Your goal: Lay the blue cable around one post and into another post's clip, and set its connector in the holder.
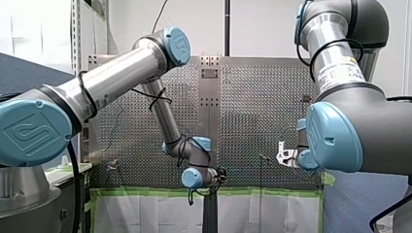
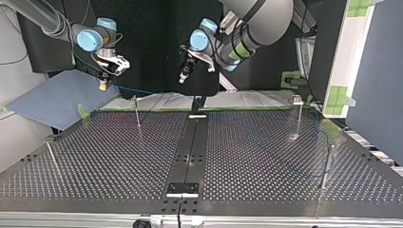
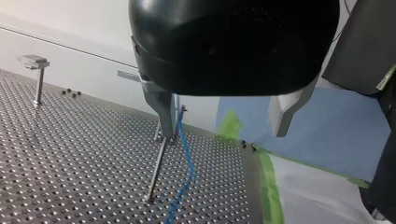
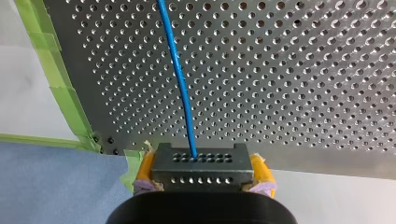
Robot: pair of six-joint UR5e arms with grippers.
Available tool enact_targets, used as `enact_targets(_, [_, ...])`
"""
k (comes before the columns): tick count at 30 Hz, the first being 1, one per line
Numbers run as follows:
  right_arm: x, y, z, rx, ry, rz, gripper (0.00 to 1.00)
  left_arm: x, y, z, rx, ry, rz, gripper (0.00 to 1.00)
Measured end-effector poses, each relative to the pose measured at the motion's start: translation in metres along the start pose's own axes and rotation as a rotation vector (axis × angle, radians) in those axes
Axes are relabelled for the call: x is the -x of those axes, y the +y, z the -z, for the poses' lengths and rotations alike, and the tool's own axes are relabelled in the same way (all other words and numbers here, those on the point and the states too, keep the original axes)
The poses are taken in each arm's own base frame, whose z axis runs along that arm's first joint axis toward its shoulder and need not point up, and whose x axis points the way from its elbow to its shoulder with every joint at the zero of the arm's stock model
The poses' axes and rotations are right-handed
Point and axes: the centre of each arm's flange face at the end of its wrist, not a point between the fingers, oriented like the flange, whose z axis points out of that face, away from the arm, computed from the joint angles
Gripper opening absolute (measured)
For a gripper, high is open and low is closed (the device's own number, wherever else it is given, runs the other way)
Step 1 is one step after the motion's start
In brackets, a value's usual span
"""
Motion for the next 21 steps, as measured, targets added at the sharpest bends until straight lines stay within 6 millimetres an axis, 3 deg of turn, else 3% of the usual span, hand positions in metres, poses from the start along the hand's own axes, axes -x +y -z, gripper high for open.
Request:
enact_targets(6, [0.0,0.0,0.0,0.0,-0.001,0.0,0.17,-0.008,-0.001,-0.011,-0.025,-0.034,0.024,1.0])
enact_targets(11, [0.0,0.0,0.0,0.0,-0.001,0.0,0.17,0.004,-0.012,-0.027,-0.066,-0.101,0.04,1.0])
enact_targets(21, [0.0,0.0,0.0,0.0,-0.001,0.0,0.17,0.024,-0.013,-0.048,-0.051,-0.148,0.049,1.0])
